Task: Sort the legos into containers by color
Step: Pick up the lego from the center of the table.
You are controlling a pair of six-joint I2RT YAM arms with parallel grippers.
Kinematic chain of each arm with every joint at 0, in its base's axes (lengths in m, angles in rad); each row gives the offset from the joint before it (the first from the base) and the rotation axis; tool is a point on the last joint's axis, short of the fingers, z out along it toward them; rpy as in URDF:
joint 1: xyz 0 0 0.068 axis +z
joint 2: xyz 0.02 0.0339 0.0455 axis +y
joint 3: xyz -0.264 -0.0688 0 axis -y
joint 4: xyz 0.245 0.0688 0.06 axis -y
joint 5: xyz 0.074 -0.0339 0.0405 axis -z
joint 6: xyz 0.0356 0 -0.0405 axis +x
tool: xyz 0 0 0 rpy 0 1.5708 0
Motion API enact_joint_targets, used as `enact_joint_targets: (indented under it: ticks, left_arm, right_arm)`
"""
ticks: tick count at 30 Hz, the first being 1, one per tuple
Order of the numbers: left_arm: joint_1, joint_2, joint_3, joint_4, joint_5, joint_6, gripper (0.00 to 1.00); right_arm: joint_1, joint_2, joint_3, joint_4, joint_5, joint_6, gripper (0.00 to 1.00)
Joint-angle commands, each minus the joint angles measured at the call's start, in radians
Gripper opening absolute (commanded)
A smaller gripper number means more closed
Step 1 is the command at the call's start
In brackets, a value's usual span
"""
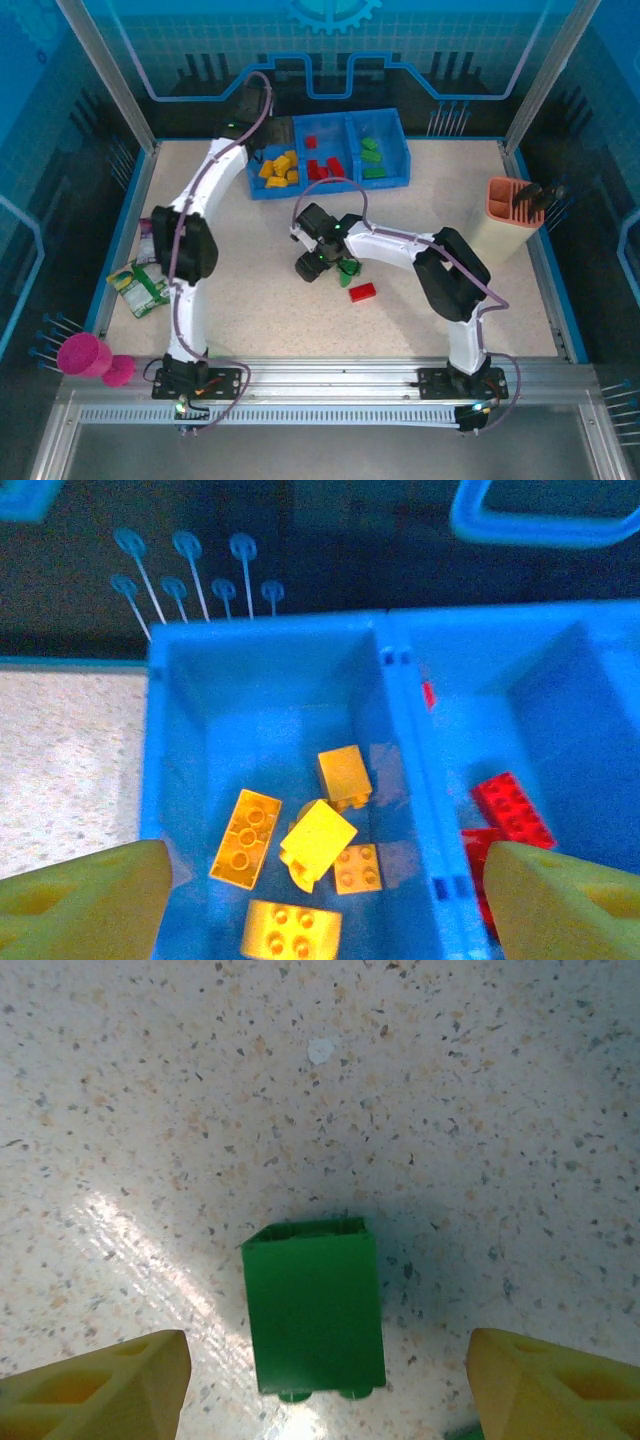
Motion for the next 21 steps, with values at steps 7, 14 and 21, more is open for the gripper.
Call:
enact_joint_targets:
  ticks: [7, 14, 21]
  left_arm:
    - [-0.002, -0.406, -0.361, 0.089, 0.022, -0.031, 0.86]
    - [-0.002, -0.692, -0.644, 0.059, 0.017, -0.061, 0.88]
    - [-0.002, -0.892, -0.777, -0.03, -0.008, 0.037, 0.92]
  right_arm:
    - [0.02, 0.073, 0.058, -0.035, -0.01, -0.039, 0.57]
    - [0.019, 0.111, 0.086, -0.077, 0.019, -0.053, 0.29]
    - [-0.012, -0.012, 0.085, -0.115, 0.039, -0.083, 0.25]
